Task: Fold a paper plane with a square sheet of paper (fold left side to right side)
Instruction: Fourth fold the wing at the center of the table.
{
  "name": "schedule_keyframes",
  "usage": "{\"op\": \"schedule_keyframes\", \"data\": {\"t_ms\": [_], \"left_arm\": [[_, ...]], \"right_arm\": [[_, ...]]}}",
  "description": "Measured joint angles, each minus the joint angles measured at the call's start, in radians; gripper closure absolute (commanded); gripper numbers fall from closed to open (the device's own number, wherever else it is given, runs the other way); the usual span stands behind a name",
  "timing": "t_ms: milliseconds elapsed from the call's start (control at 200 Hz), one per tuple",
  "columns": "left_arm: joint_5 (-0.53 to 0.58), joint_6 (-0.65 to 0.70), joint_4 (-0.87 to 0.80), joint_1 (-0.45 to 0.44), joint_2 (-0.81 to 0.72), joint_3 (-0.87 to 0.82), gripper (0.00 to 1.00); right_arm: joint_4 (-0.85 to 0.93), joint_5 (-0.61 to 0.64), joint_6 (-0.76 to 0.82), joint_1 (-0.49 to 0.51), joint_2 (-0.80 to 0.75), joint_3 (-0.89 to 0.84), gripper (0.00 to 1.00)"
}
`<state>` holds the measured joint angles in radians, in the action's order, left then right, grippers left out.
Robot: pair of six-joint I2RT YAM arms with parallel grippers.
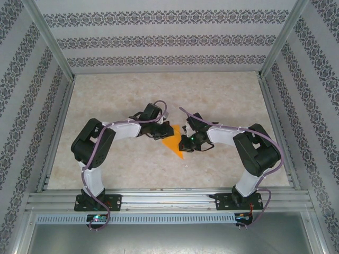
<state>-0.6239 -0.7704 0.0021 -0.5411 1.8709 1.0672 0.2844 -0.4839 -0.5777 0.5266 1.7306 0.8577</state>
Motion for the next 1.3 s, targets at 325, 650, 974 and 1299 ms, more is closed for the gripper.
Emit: {"op": "schedule_keyframes", "data": {"t_ms": [325,650,974,1299], "left_arm": [[-0.028,-0.058,0.123,-0.005,-0.062,-0.135,0.98],[-0.054,-0.107,0.212,-0.042,-0.009,-0.138,0.99],[-0.053,-0.113,0.215,-0.047,0.050,-0.105,0.99],[-0.023,-0.074,0.174,-0.047,0.072,-0.060,1.00]], "right_arm": [[0.006,0.022,-0.002,0.010,0.000,0.005,1.00],[0.029,0.061,-0.011,0.033,0.002,0.020,1.00],[0.045,0.077,-0.011,0.041,0.008,0.031,1.00],[0.068,0.093,-0.010,0.048,0.014,0.047,1.00]]}}
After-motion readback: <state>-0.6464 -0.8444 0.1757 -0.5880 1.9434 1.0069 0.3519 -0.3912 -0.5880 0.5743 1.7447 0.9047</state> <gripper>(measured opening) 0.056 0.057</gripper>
